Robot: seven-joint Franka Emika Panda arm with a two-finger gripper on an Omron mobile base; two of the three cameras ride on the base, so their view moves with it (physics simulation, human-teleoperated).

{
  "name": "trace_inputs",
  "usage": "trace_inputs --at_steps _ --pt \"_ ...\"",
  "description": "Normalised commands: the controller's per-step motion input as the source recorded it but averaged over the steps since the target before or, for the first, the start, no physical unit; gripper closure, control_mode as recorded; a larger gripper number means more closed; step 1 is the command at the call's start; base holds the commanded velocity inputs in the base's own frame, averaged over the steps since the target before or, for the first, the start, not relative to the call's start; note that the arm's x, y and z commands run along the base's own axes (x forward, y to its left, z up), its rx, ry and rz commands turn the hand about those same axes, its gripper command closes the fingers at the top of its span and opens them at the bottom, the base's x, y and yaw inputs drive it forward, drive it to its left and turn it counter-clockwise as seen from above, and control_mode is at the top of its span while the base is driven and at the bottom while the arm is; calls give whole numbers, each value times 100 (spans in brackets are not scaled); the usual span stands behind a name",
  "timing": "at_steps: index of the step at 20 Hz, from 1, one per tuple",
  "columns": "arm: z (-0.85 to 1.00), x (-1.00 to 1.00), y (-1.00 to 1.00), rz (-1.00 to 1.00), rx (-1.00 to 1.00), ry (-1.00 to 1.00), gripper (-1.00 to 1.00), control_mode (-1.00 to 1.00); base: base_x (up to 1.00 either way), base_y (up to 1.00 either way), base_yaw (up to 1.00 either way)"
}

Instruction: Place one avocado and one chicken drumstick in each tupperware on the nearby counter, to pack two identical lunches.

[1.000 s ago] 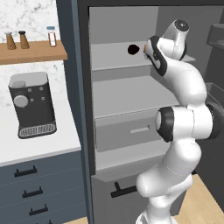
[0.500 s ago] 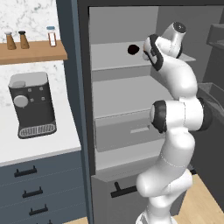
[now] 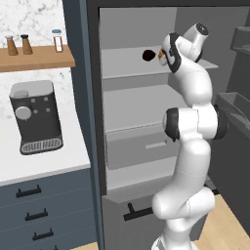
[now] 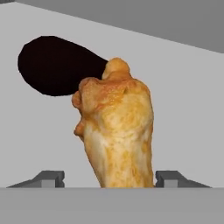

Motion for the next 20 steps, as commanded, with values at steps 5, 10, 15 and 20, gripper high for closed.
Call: trace_inputs --at_steps 5,10,15,20 --pt "-93 12 20 13 -9 -2 100 -100 0 0 0" --pt "-82 -26 50 3 -16 -31 100 -100 0 0 0" --pt "-26 -84 33 0 -10 -32 100 -100 0 0 0" --pt "92 -100 26 0 -2 25 100 -100 0 0 0"
